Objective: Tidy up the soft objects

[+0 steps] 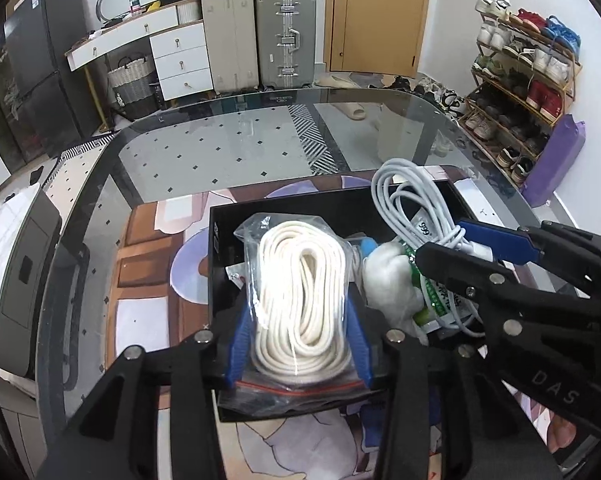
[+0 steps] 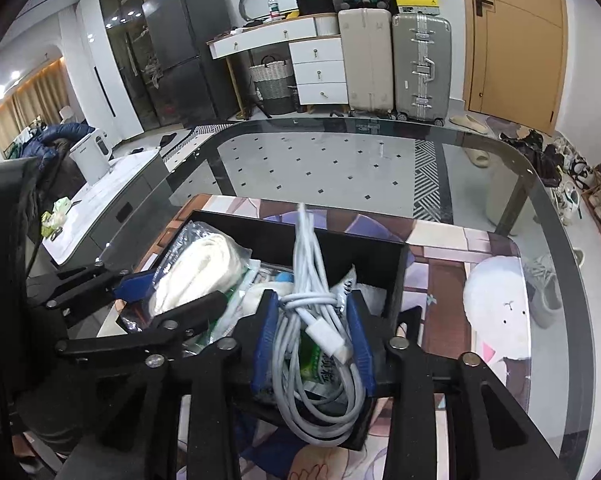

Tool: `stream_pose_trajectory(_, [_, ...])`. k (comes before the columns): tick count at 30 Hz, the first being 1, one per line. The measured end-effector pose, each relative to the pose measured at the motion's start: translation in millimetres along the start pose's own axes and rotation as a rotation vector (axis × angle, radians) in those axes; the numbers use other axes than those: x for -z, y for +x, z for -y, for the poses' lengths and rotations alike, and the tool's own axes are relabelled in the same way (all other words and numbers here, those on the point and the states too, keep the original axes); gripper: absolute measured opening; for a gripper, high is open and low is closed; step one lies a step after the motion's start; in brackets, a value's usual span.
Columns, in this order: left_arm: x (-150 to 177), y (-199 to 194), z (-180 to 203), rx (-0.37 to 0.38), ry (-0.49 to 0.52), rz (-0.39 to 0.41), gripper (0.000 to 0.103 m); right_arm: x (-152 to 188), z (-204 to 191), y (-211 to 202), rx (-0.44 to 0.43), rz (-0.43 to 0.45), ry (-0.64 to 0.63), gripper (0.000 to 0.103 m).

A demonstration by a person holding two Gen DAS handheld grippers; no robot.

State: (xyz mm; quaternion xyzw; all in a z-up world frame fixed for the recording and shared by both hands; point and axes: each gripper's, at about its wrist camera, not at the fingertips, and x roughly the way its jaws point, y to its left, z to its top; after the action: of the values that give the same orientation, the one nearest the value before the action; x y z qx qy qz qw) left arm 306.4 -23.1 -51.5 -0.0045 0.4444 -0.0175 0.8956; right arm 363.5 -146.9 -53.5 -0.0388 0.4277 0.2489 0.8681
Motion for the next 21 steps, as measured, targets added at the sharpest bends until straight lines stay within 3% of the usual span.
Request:
stream_pose_trajectory(2, [3, -10, -2, -0.003, 0.004, 0.017, 0.051, 2, 2, -7, -0.016, -0.005, 0.015, 0.039])
stream_pose_trajectory(3, [4, -18, -3, -0.013, 0.004, 0.034, 0.057, 3, 2, -12, -0.025, 0.002, 0.020, 0.043])
stream_pose_trajectory(6, [8, -45, -4, -0.010, 0.007, 0.084, 0.061, 8, -1, -35, -0.061, 0.045, 0.024, 0.059])
stream_pose_trajectory(9, [14, -72, -8, -0.042, -0.007, 0.152, 0.082, 14, -1, -64, -0.074, 0.087, 0.055, 0.059])
stream_pose_trajectory(11, [20, -92, -10, -0.078, -0.028, 0.228, 0.086, 19, 0, -87, -0.100, 0.126, 0.095, 0.062])
stream_pose_trajectory(14, [35, -118, -12, -0.110, -0.036, 0.309, 0.099, 29, -4, -121, -0.059, 0.206, 0.111, 0.086])
stream_pose_trajectory(19, [60, -147, -18, -0.069, -0.092, 0.383, 0.103, 60, -15, -174, -0.001, 0.336, 0.154, 0.090])
stream_pose_trajectory(21, [71, -154, -17, -0.064, -0.103, 0.374, 0.103, 74, -22, -192, 0.046, 0.383, 0.161, 0.099])
